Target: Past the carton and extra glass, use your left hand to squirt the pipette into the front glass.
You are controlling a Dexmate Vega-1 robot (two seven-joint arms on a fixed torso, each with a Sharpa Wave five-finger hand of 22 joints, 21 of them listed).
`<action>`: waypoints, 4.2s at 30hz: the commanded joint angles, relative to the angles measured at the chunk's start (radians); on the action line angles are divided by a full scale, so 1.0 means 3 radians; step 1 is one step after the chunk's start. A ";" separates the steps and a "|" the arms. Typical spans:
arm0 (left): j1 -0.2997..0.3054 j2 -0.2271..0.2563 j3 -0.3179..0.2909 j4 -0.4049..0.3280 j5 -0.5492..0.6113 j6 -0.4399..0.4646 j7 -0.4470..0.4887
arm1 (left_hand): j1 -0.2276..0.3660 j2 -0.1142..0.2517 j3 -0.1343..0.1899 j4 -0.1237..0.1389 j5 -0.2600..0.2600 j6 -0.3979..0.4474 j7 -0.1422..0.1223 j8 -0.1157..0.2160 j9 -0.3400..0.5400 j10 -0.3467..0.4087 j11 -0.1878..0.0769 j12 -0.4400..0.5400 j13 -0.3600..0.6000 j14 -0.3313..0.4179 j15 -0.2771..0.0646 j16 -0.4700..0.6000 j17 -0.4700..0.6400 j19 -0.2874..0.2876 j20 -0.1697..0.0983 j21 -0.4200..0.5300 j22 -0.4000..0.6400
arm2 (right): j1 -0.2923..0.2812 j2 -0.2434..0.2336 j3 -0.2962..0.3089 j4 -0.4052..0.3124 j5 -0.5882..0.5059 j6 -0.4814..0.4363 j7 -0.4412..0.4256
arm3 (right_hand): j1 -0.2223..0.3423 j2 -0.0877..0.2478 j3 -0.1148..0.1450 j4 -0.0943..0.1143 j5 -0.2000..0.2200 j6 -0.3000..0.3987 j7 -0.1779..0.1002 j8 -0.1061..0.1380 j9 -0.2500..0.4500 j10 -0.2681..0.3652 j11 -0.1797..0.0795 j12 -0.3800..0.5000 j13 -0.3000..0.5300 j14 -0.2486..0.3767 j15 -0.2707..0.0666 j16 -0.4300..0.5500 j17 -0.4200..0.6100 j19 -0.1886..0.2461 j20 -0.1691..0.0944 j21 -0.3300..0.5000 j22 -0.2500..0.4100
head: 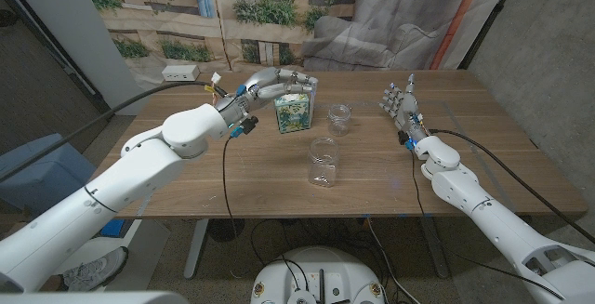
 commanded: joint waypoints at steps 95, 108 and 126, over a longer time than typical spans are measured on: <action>-0.0332 -0.0426 0.0722 0.0625 -0.0132 0.0090 -0.0225 | 0.0125 0.0057 -0.0053 0.0009 0.0002 0.0113 -0.0033 0.0034 0.0016 0.0176 -0.0007 0.0039 0.0021 0.0063 -0.0425 0.0013 0.0007 0.0033 -0.0029 0.0021 0.0008 | -0.0002 0.0002 0.0001 -0.0005 -0.0005 -0.0001 -0.0019 | 0.0000 0.0195 -0.0026 -0.0003 0.0016 0.0003 -0.0026 0.0022 0.0007 -0.0003 -0.0001 0.0013 0.0010 -0.0029 -0.0279 0.0019 0.0015 0.0019 0.0003 0.0017 0.0018; -0.0319 -0.0360 0.0775 0.0653 0.0071 0.0005 -0.0250 | 0.0117 0.0058 -0.0050 0.0010 0.0001 0.0104 -0.0033 0.0030 0.0016 0.0174 -0.0007 0.0036 0.0021 0.0063 -0.0426 0.0010 0.0007 0.0031 -0.0030 0.0021 0.0008 | -0.0002 0.0002 0.0001 -0.0005 -0.0005 -0.0002 -0.0019 | 0.0000 0.0195 -0.0026 -0.0003 0.0016 0.0005 -0.0031 0.0022 0.0007 -0.0004 -0.0004 0.0012 0.0010 -0.0027 -0.0276 0.0020 0.0015 0.0019 0.0002 0.0017 0.0017; -0.0279 -0.0340 0.0754 0.0693 0.0158 -0.0072 -0.0270 | 0.0125 0.0054 -0.0047 -0.0002 0.0002 0.0097 -0.0038 0.0027 0.0016 0.0162 -0.0007 0.0030 0.0021 0.0057 -0.0440 0.0008 0.0008 0.0027 -0.0023 0.0020 0.0008 | 0.0000 0.0004 0.0000 -0.0002 -0.0006 -0.0001 -0.0018 | 0.0000 0.0195 -0.0026 -0.0002 0.0016 0.0006 -0.0028 0.0023 0.0007 -0.0003 -0.0005 0.0013 0.0011 -0.0025 -0.0276 0.0020 0.0015 0.0018 0.0002 0.0017 0.0017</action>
